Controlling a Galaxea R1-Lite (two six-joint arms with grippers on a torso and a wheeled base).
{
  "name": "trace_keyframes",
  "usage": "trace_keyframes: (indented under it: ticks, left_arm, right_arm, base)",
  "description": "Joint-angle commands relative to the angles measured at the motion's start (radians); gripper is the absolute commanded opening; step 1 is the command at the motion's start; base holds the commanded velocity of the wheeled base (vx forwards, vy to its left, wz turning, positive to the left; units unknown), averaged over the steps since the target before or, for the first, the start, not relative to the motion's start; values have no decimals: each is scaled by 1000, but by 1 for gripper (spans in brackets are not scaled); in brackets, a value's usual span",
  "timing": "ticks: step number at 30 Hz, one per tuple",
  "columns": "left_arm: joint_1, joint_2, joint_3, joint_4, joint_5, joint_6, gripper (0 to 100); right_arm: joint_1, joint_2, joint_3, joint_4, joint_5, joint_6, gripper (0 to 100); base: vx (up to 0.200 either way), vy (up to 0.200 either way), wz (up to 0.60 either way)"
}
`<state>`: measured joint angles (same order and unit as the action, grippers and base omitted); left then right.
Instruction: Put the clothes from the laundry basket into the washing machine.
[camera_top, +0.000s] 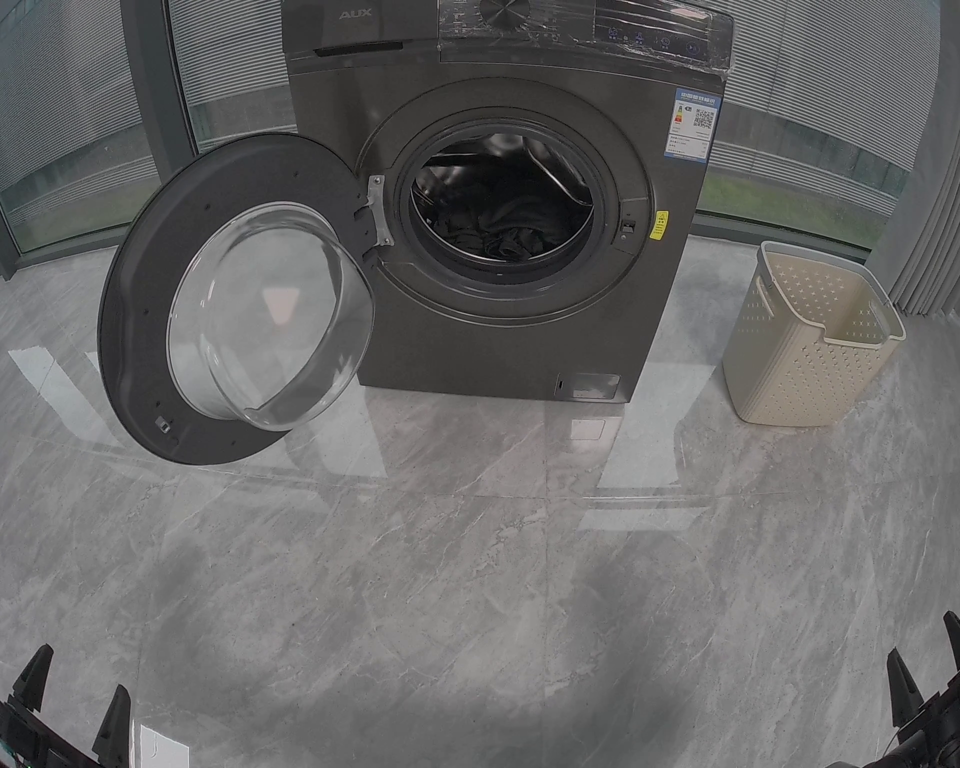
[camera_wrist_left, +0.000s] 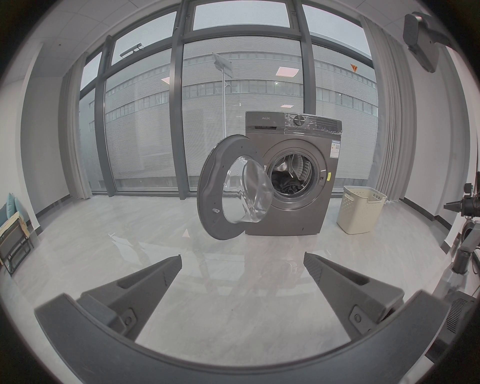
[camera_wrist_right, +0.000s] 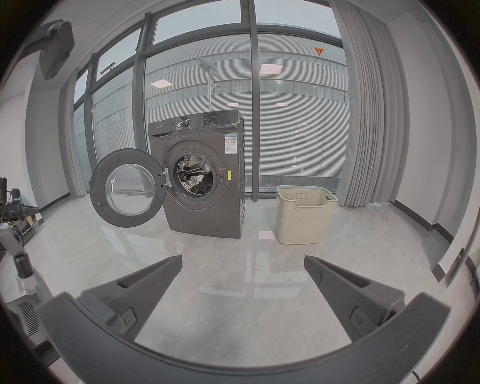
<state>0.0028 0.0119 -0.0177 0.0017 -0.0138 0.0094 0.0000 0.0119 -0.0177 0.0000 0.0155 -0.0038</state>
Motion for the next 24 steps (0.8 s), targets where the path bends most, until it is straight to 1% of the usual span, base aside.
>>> trace_keyframes:
  ticks: [1, 6, 12, 15, 24]
  left_arm:
    - [2, -6, 18, 0, 0, 0, 100]
    - [0, -6, 18, 0, 0, 0, 100]
    - [2, -6, 18, 0, 6, -2, 100]
    - [2, -6, 18, 0, 5, 1, 100]
    - [2, -6, 18, 0, 8, -3, 100]
  right_arm:
    - [0, -12, 18, 0, 0, -1, 100]
    - [0, -12, 18, 0, 4, -4, 100]
    - [0, -12, 18, 0, 6, -7, 100]
    - [0, -12, 18, 0, 4, -5, 100]
    - [0, -12, 18, 0, 3, -4, 100]
  base:
    - [0, 0, 0]
    - [0, 0, 0]
    - [0, 0, -600]
    - [0, 0, 0]
    - [0, 200, 0]
